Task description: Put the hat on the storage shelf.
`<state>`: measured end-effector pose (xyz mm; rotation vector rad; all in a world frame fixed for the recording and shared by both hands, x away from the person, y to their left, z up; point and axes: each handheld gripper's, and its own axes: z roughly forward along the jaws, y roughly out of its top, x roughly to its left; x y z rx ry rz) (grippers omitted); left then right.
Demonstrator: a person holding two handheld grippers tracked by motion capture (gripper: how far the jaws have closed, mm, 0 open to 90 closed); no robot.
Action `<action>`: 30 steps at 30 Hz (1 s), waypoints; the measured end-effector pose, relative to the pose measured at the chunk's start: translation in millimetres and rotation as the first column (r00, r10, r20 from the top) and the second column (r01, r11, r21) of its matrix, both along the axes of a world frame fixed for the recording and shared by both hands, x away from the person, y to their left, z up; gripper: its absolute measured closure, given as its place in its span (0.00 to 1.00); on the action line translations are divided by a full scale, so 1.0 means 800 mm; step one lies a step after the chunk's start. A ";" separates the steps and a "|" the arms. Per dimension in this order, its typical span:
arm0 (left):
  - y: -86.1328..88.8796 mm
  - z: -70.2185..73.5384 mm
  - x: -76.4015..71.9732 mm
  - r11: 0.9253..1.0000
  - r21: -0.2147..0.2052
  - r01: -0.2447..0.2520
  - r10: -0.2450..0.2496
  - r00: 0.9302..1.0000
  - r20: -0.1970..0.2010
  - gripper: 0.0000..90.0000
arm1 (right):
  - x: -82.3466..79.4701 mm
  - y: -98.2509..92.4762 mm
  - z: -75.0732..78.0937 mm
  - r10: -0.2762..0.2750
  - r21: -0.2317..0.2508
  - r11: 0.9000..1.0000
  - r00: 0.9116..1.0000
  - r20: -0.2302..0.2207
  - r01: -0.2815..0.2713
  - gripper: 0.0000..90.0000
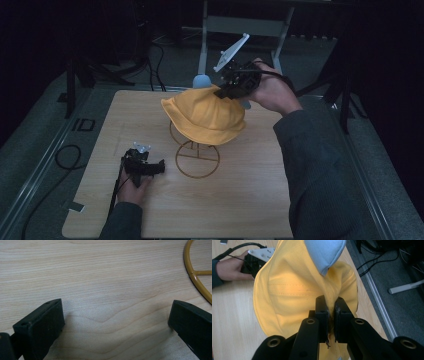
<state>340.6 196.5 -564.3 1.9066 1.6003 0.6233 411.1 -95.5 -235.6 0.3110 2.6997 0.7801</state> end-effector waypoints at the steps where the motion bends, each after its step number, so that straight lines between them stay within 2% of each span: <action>1: 0.000 0.000 0.000 1.000 0.000 0.000 0.000 1.000 0.000 0.00 | 0.000 0.004 -0.001 0.003 -0.001 1.000 1.000 -0.002 -0.003 0.93; 14: 0.000 0.000 0.000 1.000 0.000 0.000 0.000 1.000 0.000 0.00 | -0.003 0.051 -0.021 0.047 -0.020 0.999 0.999 -0.013 -0.048 0.91; 19: 0.000 0.000 0.000 1.000 0.000 0.000 0.000 1.000 0.000 0.00 | -0.004 0.067 -0.028 0.061 -0.016 0.998 0.998 -0.016 -0.062 0.85; 22: 0.000 0.000 0.000 1.000 0.001 0.001 -0.001 1.000 -0.001 0.00 | -0.006 0.081 -0.039 0.078 -0.041 0.996 0.997 -0.029 -0.080 0.82; 27: 0.000 0.000 0.000 1.000 0.003 0.002 -0.002 1.000 0.000 0.00 | -0.007 0.086 -0.048 0.088 -0.076 0.993 0.995 -0.037 -0.091 0.82; 30: 0.000 0.000 0.000 1.000 0.003 0.001 -0.001 1.000 0.000 0.00 | -0.006 0.083 -0.048 0.071 -0.086 0.994 0.997 -0.035 -0.074 0.76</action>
